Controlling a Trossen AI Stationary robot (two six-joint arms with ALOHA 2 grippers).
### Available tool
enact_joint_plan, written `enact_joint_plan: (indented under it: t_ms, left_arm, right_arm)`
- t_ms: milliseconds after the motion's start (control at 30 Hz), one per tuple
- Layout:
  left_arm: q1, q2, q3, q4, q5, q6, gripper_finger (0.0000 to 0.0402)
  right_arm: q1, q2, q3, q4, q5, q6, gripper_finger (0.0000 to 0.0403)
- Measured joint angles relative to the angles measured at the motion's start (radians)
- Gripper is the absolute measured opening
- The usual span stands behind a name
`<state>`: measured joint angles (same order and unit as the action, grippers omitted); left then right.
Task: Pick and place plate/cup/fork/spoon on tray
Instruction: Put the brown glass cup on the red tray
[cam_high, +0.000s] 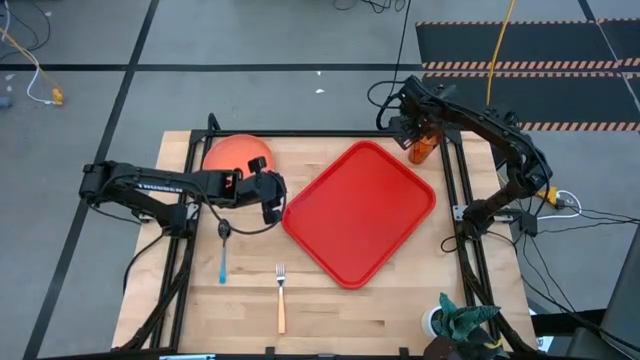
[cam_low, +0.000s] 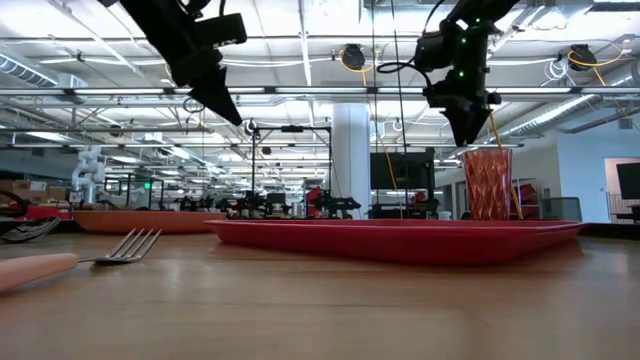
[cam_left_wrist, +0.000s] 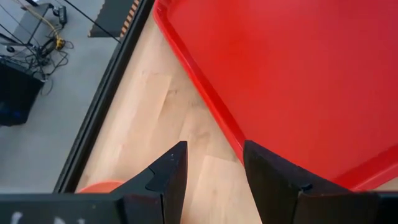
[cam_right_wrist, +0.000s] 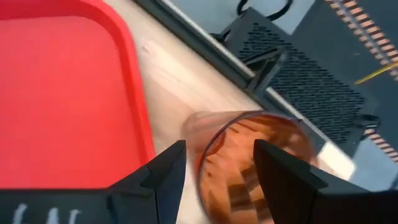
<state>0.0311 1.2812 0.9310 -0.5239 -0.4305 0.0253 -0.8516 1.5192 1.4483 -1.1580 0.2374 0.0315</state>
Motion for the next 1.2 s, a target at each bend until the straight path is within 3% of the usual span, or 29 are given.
enact_joint_plan:
  t_ms: [333, 500, 600, 700, 800, 933, 1200]
  left_arm:
    - [0.000, 0.000, -0.066, 0.036, 0.000, -0.001, 0.0159]
    - [0.000, 0.000, -0.075, 0.053, 0.000, -0.002, 0.0159]
    - [0.000, 0.000, -0.075, 0.053, 0.000, -0.004, 0.0159]
    - [0.000, 0.000, -0.075, 0.053, 0.000, -0.007, 0.0159]
    - [0.000, 0.000, -0.075, 0.053, -0.001, -0.011, 0.0159]
    - [0.000, 0.000, -0.075, 0.054, -0.001, -0.013, 0.0159]
    - [0.002, 0.000, -0.075, 0.065, -0.013, -0.006, 0.0159]
  right_arm:
    - [0.000, 0.000, -0.120, 0.006, -0.053, 0.013, 0.0161]
    - [0.000, 0.000, -0.181, 0.044, 0.022, -0.058, 0.0138]
    - [0.005, -0.008, -0.182, 0.044, 0.111, -0.109, 0.0096]
    - [0.013, -0.037, -0.182, 0.059, 0.164, -0.166, 0.0026]
    - [0.015, -0.068, -0.166, 0.066, 0.186, -0.191, 0.0008]
    - [0.017, -0.110, -0.122, 0.062, 0.134, -0.203, 0.0003]
    - [0.129, -0.139, -0.052, 0.150, -0.196, -0.219, 0.0001]
